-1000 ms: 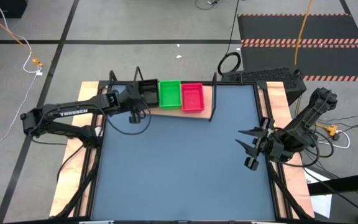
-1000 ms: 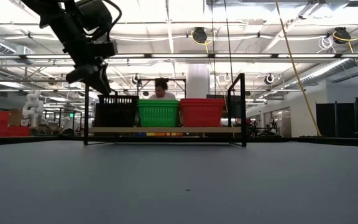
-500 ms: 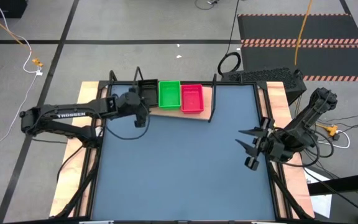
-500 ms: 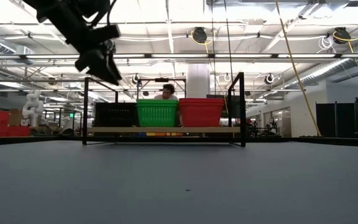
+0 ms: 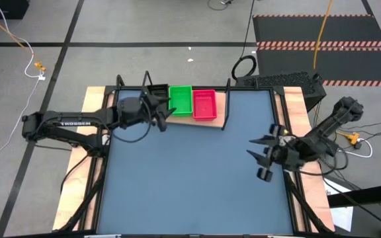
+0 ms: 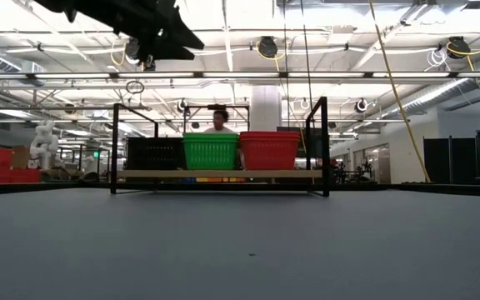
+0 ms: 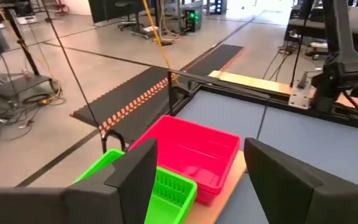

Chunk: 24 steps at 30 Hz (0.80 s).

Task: Stack baskets on shelf by color
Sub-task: Return to Home Position

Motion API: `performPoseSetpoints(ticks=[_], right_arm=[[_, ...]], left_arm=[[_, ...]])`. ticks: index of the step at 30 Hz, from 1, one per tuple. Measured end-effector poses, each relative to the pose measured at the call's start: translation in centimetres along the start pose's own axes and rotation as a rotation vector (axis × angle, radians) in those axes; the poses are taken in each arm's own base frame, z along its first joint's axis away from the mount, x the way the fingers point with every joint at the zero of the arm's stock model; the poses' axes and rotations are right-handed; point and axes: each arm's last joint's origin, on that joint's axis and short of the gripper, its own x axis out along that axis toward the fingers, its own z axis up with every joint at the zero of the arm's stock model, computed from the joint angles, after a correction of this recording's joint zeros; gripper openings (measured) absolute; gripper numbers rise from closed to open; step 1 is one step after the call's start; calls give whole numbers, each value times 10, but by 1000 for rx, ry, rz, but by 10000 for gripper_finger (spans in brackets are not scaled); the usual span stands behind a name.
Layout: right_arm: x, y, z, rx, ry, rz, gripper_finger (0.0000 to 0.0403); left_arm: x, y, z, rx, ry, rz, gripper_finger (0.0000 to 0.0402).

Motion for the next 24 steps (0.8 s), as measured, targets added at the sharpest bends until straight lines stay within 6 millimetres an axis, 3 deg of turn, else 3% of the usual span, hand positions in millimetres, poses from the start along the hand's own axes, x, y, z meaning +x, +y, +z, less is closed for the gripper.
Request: performPoseSetpoints(ticks=[4,7,13,18,20,24], right_arm=[[23,-6,-24,41,24,-49,130],[33,-14,-40,27,99,-105,129],[24,-32,-52,29,265,-86,100],[4,-46,-39,146,195,73,62],[-4,-46,-44,148,173,117,41],[-16,-48,-65,82,201,80,5]], left_arm=[[-3,-10,1,37,-15,-40,205],[-17,-13,9,90,-59,-72,162],[-62,-6,22,178,-134,-106,80],[-76,4,-21,246,-220,-89,29],[-78,10,-38,258,-313,-53,10],[-88,21,-46,241,-420,-26,8]])
